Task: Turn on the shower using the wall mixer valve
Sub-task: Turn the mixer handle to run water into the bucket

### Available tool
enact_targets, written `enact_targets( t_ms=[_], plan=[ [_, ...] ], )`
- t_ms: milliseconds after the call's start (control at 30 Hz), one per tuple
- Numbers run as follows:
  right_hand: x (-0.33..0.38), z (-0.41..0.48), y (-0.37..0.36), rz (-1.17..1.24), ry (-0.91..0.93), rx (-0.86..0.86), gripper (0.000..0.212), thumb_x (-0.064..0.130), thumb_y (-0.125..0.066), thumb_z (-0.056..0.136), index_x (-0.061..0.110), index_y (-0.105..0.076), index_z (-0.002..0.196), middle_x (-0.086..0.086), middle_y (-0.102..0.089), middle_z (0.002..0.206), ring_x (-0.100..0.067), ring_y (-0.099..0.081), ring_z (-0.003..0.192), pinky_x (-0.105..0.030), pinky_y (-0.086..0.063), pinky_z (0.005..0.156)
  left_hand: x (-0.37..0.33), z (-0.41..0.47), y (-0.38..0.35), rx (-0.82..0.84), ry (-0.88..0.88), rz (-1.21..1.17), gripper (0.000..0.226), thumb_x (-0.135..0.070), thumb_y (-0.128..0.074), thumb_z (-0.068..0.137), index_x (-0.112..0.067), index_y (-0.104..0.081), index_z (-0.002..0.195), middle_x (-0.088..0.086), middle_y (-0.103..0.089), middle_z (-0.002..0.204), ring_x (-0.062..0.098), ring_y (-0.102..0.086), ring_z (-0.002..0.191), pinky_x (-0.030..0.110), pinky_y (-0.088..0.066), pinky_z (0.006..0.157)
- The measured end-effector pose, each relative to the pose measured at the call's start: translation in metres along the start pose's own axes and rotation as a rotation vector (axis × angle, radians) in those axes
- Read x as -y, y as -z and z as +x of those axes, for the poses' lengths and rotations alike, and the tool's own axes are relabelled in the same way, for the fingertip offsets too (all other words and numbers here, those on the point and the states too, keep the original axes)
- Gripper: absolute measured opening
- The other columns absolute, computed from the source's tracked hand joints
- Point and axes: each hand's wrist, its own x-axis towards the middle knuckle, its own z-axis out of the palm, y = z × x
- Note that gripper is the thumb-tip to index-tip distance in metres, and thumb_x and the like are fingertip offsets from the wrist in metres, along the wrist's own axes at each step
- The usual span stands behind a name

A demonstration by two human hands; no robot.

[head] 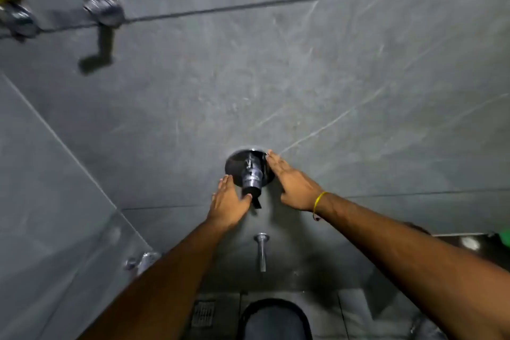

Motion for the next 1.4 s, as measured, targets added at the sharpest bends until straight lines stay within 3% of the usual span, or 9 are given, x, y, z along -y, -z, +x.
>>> enact_targets(
  t_ms=[100,233,333,400,467,500,767,1033,1400],
  plan=[
    [-0.015,0.018,-0.014,0.039,0.015,0.005,0.103,-0.005,-0.061,0.073,0.002,-0.009,0.161,-0.015,-0.001,0.171,-0.022,-0.011,0.159,-0.025,-0.014,0.126,-0.004,0.014,-0.035,0.07,0.225,-0.273,0.07,-0.037,-0.075,0.079,-0.008,-0.052,0.138,0.015,-0.06,0.134,0.037,-0.056,0.133,0.038,-0.046,0.099],
    [-0.028,0.027,-0.036,0.059,0.041,-0.024,0.098,-0.003,-0.06,0.075,0.004,-0.014,0.162,-0.013,-0.007,0.171,-0.023,-0.015,0.158,-0.032,-0.023,0.126,-0.009,0.019,-0.063,0.216,0.373,-0.758,0.063,-0.023,-0.07,0.075,-0.001,-0.06,0.133,0.02,-0.067,0.13,0.035,-0.065,0.117,0.043,-0.052,0.103],
    [-0.035,0.031,-0.039,0.021,0.078,-0.072,0.093,-0.005,-0.056,0.075,0.003,-0.021,0.16,-0.014,-0.014,0.17,-0.025,-0.02,0.157,-0.035,-0.028,0.125,-0.002,0.032,-0.07,0.168,0.383,-0.743,0.04,-0.016,-0.066,0.084,0.006,-0.067,0.117,0.016,-0.069,0.103,0.027,-0.064,0.097,0.045,-0.054,0.099],
    [-0.037,0.032,-0.04,0.024,0.089,-0.088,0.09,-0.008,-0.053,0.074,0.002,-0.025,0.159,-0.015,-0.017,0.169,-0.026,-0.024,0.156,-0.036,-0.03,0.124,0.0,0.033,-0.07,0.134,0.416,-0.726,0.018,-0.018,-0.067,0.083,-0.003,-0.071,0.09,0.012,-0.071,0.086,0.028,-0.067,0.08,0.035,-0.062,0.077],
    [-0.038,0.032,-0.042,0.023,0.105,-0.093,0.089,-0.01,-0.053,0.073,0.001,-0.028,0.158,-0.016,-0.019,0.169,-0.028,-0.025,0.155,-0.035,-0.03,0.124,0.002,0.03,-0.069,0.122,0.417,-0.694,0.012,-0.017,-0.063,0.086,-0.012,-0.07,0.078,0.013,-0.072,0.082,0.022,-0.064,0.064,0.026,-0.052,0.051],
    [-0.037,0.033,-0.044,0.016,0.114,-0.09,0.089,-0.011,-0.052,0.073,0.0,-0.028,0.158,-0.016,-0.019,0.169,-0.028,-0.026,0.155,-0.035,-0.03,0.123,0.004,0.028,-0.07,0.13,0.41,-0.667,0.015,-0.018,-0.061,0.087,-0.013,-0.07,0.077,0.014,-0.073,0.084,0.02,-0.062,0.061,0.026,-0.047,0.05],
    [-0.033,0.038,-0.056,-0.02,0.12,-0.092,0.091,-0.013,-0.051,0.071,0.001,-0.028,0.158,-0.016,-0.019,0.169,-0.028,-0.021,0.156,-0.031,-0.025,0.122,0.009,0.027,-0.074,0.174,0.398,-0.712,0.017,-0.017,-0.054,0.092,-0.014,-0.066,0.081,0.014,-0.069,0.089,0.031,-0.063,0.085,0.033,-0.044,0.063],
    [-0.036,0.041,-0.062,-0.063,0.126,-0.073,0.096,-0.013,-0.052,0.067,0.003,-0.028,0.158,-0.015,-0.02,0.169,-0.028,-0.023,0.156,-0.031,-0.026,0.122,0.016,0.025,-0.078,0.164,0.34,-0.684,0.011,-0.017,-0.055,0.094,-0.019,-0.064,0.087,0.016,-0.071,0.099,0.03,-0.065,0.089,0.04,-0.046,0.077],
    [-0.047,0.045,-0.056,-0.18,0.185,-0.026,0.102,-0.008,-0.054,0.064,0.01,-0.025,0.16,-0.008,-0.018,0.17,-0.022,-0.025,0.156,-0.04,-0.047,0.11,0.021,0.023,-0.079,0.149,0.262,-0.656,0.007,-0.022,-0.059,0.09,-0.021,-0.066,0.091,0.021,-0.075,0.109,0.04,-0.072,0.105,0.042,-0.055,0.082]
  ],
)
